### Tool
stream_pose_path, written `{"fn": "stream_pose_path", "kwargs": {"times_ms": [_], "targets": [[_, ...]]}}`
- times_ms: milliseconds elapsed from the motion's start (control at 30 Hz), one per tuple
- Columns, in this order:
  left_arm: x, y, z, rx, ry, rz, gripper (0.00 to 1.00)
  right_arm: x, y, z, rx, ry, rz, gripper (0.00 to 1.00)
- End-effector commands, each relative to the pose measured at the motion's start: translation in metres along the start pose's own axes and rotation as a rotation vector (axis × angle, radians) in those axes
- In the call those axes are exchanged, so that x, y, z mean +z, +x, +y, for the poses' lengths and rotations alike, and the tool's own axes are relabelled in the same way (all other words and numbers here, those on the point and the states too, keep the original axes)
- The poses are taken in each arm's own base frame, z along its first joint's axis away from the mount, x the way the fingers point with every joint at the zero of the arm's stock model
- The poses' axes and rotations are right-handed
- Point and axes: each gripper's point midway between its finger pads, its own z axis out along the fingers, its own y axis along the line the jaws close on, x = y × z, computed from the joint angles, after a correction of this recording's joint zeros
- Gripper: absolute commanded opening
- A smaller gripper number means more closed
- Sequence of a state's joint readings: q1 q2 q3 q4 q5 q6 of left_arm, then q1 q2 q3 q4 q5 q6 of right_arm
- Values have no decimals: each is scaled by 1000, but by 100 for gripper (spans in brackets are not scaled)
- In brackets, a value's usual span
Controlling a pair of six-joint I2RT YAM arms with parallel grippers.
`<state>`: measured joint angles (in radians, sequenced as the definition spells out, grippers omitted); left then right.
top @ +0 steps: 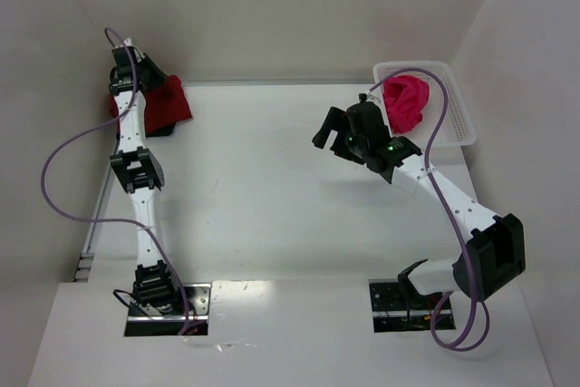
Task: Fold and stack the t-shirts
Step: Put the neatly folded tshirt into the corner of the board with the left arm
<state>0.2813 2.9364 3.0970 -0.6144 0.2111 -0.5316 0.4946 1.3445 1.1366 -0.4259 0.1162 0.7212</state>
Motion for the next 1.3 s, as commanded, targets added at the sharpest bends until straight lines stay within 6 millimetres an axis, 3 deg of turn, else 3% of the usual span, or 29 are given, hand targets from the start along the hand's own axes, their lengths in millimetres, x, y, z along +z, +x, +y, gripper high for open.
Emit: {"fn": "stream_pose_path", "kwargs": {"times_ms": [0,233,267,400,433,500,567,633,667,700,833,1033,1167,1233,1267], "targets": [[-11,-37,-27,-3,104,-107,36,-1,-8,2,25,-14,-37,100],[2,-27,-12,-23,16,-119,56,-1,-10,1,25,-8,-43,100],[2,-28,-9,-10,5,-125,64,-4,-12,3,26,-15,-51,100],[11,-8,-2,-5,-67,-94,74,-3,-9,0,34,-9,-44,100],[14,-3,6,4,-94,-87,74,-3,-9,0,35,-9,-44,100],[19,8,2,7,-77,-63,72,-3,-9,0,35,-9,-44,100],[21,17,-4,6,-30,-29,58,-4,-7,-1,35,-9,-44,100],[27,31,-13,10,13,3,54,-4,-7,-1,35,-9,-44,100],[31,39,-11,7,24,22,54,-4,-7,-1,35,-9,-44,100],[30,45,-23,11,67,46,53,-4,-7,-1,35,-9,-44,100],[27,47,-39,19,118,56,54,-7,-9,0,36,-15,-51,100],[-2,12,-67,47,165,15,76,-10,-8,-1,46,-22,-57,100],[-45,-25,-95,98,190,-22,83,-15,-11,1,49,-38,-74,100],[-60,-27,-93,135,148,-3,84,-16,-12,1,38,-45,-81,100],[-75,-40,-96,159,123,-24,86,-16,-12,1,24,-44,-82,100]]}}
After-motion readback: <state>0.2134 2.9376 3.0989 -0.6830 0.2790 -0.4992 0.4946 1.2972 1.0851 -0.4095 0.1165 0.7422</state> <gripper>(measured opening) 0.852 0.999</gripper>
